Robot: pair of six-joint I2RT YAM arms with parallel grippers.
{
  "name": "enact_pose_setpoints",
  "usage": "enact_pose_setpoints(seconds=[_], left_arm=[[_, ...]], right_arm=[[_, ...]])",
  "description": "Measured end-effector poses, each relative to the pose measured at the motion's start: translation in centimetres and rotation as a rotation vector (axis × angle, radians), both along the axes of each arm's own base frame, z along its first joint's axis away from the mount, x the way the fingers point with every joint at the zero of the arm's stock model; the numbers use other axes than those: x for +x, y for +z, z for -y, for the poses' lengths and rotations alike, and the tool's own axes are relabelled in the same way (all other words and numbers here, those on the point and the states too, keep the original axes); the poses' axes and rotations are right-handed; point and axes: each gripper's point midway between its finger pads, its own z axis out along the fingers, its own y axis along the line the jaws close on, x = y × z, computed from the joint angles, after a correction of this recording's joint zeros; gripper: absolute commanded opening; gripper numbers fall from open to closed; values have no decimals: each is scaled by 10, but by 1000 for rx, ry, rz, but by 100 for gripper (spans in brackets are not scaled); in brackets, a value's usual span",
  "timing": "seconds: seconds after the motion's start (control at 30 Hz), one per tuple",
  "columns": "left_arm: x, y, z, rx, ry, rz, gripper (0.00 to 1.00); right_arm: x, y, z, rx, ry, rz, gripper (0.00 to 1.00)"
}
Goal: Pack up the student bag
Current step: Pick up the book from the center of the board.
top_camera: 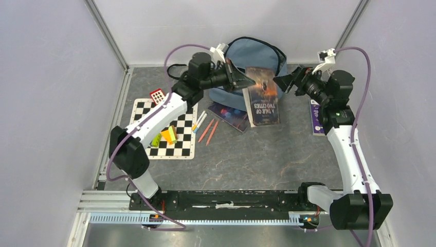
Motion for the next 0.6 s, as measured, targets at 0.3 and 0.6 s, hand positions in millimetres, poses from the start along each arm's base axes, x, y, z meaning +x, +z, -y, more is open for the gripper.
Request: enact_pose_setpoints(seconds=[0.3, 0.6], left_arm=[[27, 54, -31, -110, 72, 206, 2], [17, 65, -29, -145, 13, 253, 2]], right_arm=[[-14, 37, -39, 272, 244, 143, 97], [-14, 30, -50, 256, 347, 154, 98]])
